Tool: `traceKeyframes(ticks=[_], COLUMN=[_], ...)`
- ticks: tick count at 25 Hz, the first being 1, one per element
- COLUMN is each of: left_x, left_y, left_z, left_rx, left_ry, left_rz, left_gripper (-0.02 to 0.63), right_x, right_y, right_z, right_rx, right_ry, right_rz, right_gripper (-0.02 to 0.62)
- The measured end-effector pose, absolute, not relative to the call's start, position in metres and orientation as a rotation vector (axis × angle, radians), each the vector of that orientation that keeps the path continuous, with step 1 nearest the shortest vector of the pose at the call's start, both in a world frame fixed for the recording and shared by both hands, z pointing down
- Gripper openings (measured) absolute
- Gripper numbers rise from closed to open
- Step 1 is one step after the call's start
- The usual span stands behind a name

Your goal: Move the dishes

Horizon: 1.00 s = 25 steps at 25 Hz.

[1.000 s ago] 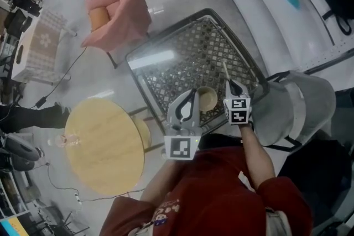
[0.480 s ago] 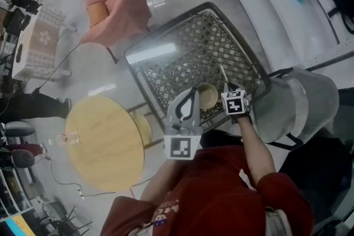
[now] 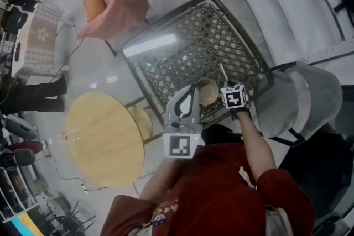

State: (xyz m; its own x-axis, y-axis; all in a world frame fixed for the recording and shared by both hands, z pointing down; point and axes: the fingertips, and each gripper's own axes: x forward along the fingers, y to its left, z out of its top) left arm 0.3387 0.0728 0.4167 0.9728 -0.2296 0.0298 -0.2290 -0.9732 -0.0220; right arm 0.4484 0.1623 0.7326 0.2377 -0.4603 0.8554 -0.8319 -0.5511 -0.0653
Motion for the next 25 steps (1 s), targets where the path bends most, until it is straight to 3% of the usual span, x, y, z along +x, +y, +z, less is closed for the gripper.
traceKeyframes(ticks=[17,25], left_x=[0.341,0.338], left_y=[0.071,0.069], left_z=[0.424,0.421], left_rx=[-3.111,-3.112], left_ry=[0.356,0.370], left_rz=[-0.073,-0.051], left_gripper=[0.006,0.006], right_x=[0.445,0.448], right_y=[0.170,0.169], right_z=[0.751,0.742], right_rx=[2.070,2.103], right_ry=[-1.115,-1.135], right_rz=[1.299,1.281], right_gripper=[0.028,0.083])
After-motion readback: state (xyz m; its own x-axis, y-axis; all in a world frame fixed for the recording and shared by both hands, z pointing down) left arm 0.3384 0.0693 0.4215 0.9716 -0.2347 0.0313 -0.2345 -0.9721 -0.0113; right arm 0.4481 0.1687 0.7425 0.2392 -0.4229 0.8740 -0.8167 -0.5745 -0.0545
